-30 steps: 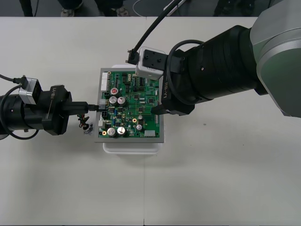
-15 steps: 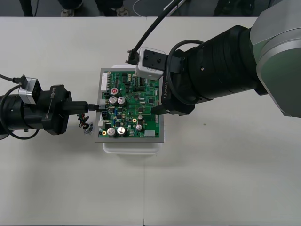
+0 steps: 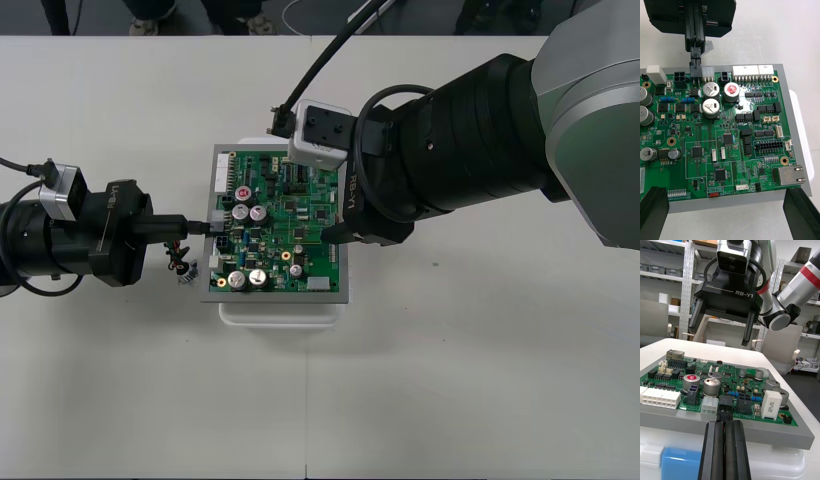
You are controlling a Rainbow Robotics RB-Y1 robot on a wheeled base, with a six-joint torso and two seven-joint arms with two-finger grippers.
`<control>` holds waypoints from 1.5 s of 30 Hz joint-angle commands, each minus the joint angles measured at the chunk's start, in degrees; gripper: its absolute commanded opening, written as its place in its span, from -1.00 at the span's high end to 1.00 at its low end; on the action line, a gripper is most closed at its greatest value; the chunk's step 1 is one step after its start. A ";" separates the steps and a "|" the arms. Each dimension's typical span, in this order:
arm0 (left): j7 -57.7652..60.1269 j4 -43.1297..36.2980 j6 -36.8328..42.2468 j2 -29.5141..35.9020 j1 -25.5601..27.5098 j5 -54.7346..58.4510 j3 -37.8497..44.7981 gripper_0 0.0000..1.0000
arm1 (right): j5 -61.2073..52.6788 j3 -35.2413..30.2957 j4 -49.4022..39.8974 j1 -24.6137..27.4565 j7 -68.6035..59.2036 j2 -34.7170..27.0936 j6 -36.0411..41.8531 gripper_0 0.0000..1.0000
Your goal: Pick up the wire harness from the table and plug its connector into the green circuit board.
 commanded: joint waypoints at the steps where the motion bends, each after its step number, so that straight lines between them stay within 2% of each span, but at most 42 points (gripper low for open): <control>1: 2.27 -1.45 -2.16 -1.21 -2.55 0.91 -0.15 1.00 | -0.49 0.69 -1.93 0.22 1.96 0.89 -0.18 -0.78; 45: -2.12 -2.15 -2.16 -2.44 -3.25 -0.76 -0.15 1.00 | -0.84 0.60 -1.84 0.22 3.10 0.89 -0.18 -0.78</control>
